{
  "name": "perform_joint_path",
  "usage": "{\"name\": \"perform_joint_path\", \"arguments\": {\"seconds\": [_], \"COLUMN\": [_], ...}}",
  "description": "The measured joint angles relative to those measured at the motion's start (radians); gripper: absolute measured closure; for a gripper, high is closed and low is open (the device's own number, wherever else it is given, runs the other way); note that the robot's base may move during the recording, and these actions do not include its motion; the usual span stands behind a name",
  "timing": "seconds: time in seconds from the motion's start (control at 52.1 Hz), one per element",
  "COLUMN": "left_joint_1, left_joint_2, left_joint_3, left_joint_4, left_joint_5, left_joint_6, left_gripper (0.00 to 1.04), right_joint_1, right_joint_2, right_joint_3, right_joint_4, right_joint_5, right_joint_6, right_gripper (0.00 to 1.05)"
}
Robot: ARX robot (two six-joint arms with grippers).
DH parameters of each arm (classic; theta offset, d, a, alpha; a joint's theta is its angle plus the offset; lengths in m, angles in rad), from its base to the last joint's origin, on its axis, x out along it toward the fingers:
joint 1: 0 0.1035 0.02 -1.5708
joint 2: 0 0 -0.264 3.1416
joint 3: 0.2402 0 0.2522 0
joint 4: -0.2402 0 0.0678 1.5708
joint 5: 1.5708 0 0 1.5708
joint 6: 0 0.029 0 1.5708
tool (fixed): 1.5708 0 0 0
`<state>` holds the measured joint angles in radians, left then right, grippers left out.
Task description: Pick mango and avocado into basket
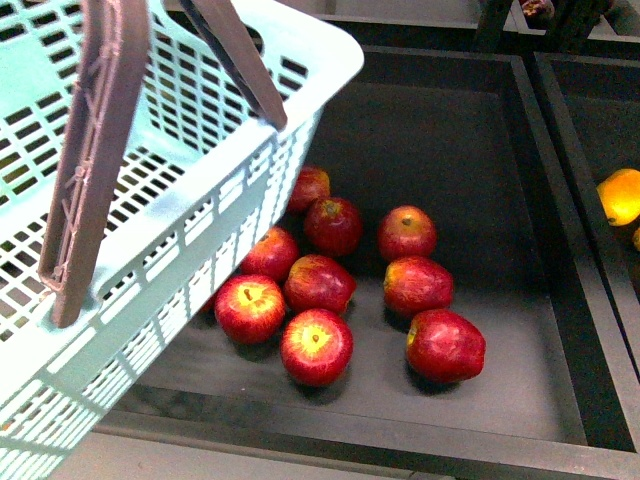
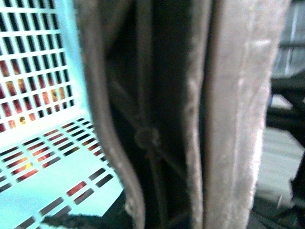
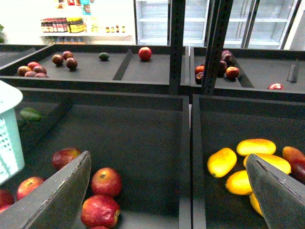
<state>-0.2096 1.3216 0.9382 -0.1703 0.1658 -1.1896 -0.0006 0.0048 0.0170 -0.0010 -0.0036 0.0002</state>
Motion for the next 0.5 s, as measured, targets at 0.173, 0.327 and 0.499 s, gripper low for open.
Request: {"name": "perform_joint_path", "arguments": {"seconds": [0.173, 0.327, 0.499], "left_joint_1": [-0.031, -0.067, -0.152], "left_joint_2": [0.188, 0.318, 0.437], "left_joint_3": [0.176, 0.355, 0.549], "left_joint_4": [-0.004, -0.038, -0.144], "left_joint_5": [0.023, 0.078, 0.171], "left_joint_6": [0.086, 0.128, 0.177], "left_gripper": [0.89, 0.89, 0.89], "right_joint_1": [0.000, 0.000, 0.000], "right_joint_2": [0.000, 0.000, 0.000], "right_joint_3": [0.000, 0.000, 0.000], "right_joint_4": [0.000, 0.000, 0.000], "right_joint_5": [0.003, 0.004, 0.004], "right_joint_6": [0.000, 0.000, 0.000], "right_gripper": [0.09, 0.09, 0.09]}}
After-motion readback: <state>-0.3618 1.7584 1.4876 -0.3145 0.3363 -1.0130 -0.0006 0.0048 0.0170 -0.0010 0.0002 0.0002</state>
